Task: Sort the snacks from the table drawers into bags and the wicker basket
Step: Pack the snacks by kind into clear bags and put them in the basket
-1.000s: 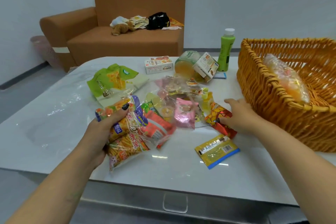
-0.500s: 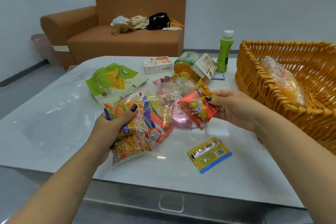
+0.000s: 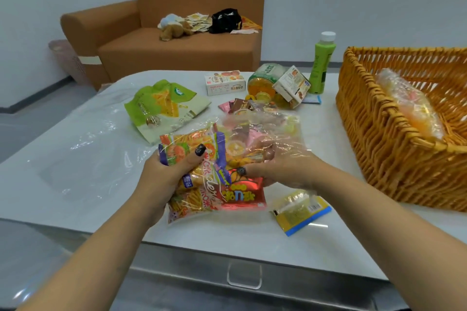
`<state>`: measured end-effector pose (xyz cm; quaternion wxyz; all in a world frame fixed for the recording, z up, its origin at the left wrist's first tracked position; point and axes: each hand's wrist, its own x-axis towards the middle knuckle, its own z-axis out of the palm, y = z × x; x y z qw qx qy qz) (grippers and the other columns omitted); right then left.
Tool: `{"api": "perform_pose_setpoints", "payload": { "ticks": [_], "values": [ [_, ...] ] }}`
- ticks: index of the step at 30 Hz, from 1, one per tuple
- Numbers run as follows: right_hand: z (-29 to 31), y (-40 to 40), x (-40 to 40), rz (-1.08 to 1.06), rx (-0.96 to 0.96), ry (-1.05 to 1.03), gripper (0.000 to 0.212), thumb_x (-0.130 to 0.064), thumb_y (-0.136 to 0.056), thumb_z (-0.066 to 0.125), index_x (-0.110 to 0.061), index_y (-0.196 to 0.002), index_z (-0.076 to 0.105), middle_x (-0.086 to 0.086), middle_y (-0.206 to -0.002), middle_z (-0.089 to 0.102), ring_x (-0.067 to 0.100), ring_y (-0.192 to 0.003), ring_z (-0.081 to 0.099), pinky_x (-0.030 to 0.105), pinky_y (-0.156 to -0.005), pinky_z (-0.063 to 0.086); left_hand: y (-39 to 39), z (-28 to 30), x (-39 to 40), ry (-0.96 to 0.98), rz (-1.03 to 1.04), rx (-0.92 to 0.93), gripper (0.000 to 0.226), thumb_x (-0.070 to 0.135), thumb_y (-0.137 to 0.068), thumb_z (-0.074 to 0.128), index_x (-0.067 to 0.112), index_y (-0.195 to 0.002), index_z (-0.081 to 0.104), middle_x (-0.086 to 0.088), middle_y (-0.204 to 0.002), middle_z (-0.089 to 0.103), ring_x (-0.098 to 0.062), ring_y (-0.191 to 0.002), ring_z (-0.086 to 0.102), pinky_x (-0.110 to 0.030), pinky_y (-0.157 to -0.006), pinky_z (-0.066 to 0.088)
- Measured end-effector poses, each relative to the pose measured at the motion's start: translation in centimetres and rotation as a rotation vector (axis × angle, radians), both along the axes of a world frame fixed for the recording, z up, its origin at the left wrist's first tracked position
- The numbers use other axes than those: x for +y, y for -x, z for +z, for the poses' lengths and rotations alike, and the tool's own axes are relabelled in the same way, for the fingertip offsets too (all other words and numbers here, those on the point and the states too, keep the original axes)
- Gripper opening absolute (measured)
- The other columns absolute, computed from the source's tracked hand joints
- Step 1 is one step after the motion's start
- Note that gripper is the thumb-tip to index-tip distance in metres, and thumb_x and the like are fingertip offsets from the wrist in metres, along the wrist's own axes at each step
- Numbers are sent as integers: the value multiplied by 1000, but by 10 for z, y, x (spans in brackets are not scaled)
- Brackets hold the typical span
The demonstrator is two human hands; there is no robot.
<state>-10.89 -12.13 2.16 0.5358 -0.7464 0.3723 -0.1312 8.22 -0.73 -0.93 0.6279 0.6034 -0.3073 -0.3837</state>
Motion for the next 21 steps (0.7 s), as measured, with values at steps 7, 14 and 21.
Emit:
{"api": "perform_pose_setpoints", "payload": {
  "ticks": [7,14,21],
  "values": [
    [6,-22,6,136,5,101,18,-12,-82,73,-17,-97,65,16,-106,67,28,-87,71,41,-72,61,-13,1,5,80,-28,31,75,46,-41,91,16,-106,67,-6,-94,77,-22,-77,74,-29,-58,58],
    [21,-42,9,-105,-492,148,17,-9,-93,57,-15,-109,60,7,-96,71,18,-70,68,34,-57,59,-33,-3,11,198,119,173,97,60,-37,92,13,-119,67,-15,-113,72,-28,-94,72,-40,-72,59],
    [11,-66,-12,-635,-691,30,12,-5,-91,55,-14,-94,62,2,-78,69,12,-61,66,34,-59,57,-50,10,18,337,73,334,78,64,-50,84,24,-116,72,-10,-125,67,-30,-114,65,-52,-90,54]
  ]
}}
